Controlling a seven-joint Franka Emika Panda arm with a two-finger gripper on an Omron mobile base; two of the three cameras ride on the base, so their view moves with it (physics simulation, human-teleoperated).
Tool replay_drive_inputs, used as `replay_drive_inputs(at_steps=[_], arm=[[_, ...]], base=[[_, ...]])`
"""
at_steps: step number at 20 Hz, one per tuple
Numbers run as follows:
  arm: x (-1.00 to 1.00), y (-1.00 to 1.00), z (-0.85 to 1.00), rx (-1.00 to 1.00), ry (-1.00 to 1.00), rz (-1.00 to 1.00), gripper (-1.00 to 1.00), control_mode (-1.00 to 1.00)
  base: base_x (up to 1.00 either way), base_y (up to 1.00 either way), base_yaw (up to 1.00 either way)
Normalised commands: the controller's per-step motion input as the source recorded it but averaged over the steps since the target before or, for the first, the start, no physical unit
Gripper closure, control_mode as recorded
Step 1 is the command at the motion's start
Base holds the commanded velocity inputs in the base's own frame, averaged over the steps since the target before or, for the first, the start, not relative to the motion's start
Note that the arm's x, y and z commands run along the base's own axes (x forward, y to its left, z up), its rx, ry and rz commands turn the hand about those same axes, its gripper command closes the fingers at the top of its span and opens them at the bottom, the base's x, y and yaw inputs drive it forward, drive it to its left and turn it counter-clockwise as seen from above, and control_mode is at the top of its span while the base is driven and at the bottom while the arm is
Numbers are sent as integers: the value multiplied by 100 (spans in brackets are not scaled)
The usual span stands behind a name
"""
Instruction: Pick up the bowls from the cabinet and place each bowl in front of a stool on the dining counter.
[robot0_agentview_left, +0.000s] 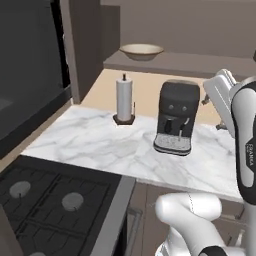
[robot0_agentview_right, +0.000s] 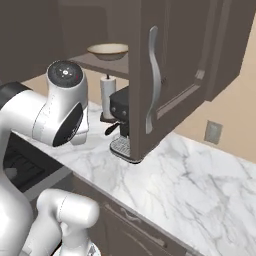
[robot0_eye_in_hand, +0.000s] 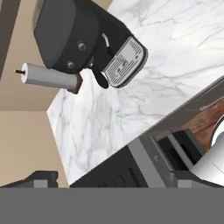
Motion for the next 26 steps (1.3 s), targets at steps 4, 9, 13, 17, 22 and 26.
replay_drive_inputs(at_steps=[4, 9, 13, 17, 22, 26], arm=[[0, 0, 0, 0, 0, 0, -100, 100], [0, 0, 0, 0, 0, 0, -100, 100], [0, 0, 0, 0, 0, 0, -100, 100], [0, 0, 0, 0, 0, 0, -100, 100], [0, 0, 0, 0, 0, 0, -100, 100], [0, 0, 0, 0, 0, 0, -100, 100]], base=[[20, 58, -34], [1, 70, -30], [13, 73, -28], [47, 75, -29], [61, 83, -24], [68, 82, -22]])
